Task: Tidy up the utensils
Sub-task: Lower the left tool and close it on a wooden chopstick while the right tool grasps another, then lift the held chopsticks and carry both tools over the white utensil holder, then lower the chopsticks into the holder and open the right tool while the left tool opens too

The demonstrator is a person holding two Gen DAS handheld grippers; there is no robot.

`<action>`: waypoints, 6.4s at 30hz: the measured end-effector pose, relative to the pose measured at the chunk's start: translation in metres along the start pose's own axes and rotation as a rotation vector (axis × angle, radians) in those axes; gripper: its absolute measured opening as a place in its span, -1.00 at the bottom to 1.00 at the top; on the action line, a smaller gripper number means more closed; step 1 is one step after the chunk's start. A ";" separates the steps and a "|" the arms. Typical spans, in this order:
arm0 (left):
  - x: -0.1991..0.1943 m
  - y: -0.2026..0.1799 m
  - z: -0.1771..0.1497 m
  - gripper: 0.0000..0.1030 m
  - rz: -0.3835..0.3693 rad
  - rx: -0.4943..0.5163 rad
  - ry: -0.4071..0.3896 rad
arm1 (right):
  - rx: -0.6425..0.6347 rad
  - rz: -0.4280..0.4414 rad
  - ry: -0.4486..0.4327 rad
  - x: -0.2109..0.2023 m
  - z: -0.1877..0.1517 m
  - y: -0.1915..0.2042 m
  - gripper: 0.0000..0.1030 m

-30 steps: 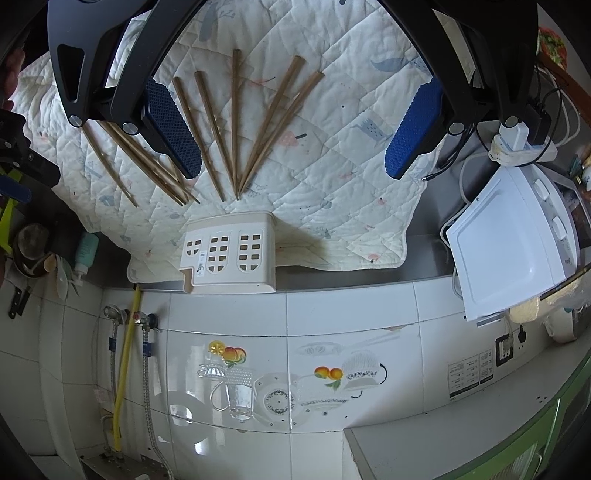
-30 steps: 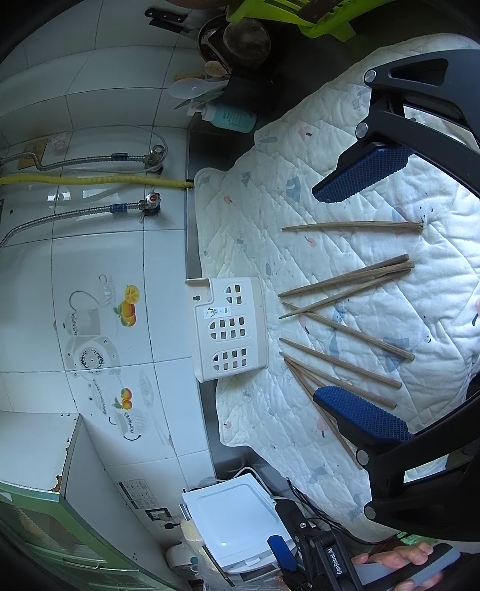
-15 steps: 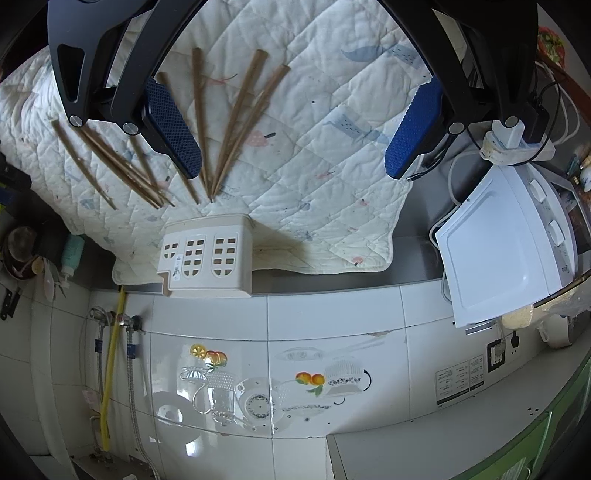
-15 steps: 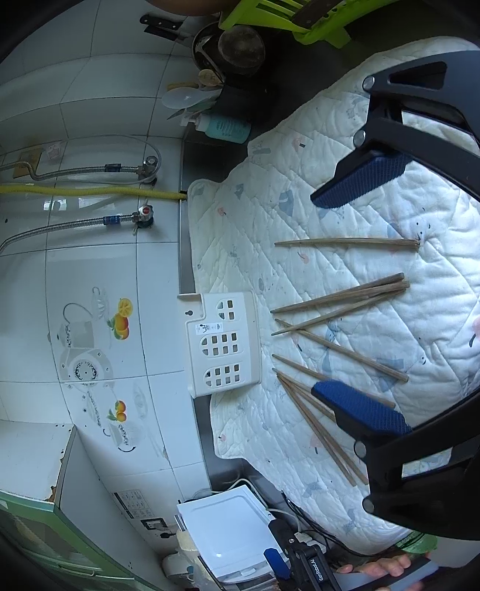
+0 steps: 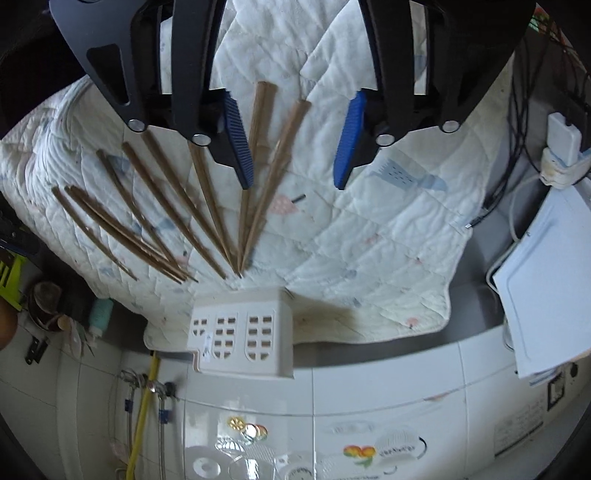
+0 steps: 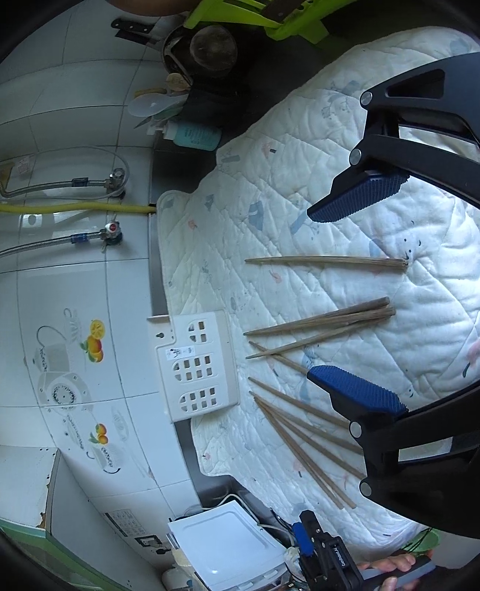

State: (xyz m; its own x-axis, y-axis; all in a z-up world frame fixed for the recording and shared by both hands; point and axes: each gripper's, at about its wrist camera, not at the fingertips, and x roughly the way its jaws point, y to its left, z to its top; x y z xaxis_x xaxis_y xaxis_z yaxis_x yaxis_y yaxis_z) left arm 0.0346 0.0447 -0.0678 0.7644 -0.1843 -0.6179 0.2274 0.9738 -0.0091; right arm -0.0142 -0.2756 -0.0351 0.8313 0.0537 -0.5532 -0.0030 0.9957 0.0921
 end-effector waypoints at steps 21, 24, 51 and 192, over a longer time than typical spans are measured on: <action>0.045 -0.002 -0.016 -0.41 -0.069 0.100 0.117 | 0.033 -0.019 0.093 0.038 -0.018 -0.019 -0.02; 0.046 -0.004 -0.017 -0.58 -0.057 0.122 0.112 | 0.041 -0.017 0.102 0.042 -0.020 -0.021 -0.12; 0.044 -0.008 -0.019 -0.75 -0.070 0.112 0.094 | 0.073 -0.014 0.150 0.067 -0.037 -0.028 -0.69; -0.003 0.009 0.192 -0.91 -0.277 -0.046 -0.140 | -0.269 0.110 0.007 0.140 0.255 0.062 -0.46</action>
State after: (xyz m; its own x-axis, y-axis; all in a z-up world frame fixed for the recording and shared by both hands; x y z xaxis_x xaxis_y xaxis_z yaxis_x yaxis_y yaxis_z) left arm 0.1507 0.0283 0.0847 0.7537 -0.4566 -0.4727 0.4134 0.8885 -0.1991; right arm 0.2435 -0.2252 0.1045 0.8139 0.1617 -0.5581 -0.2409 0.9680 -0.0708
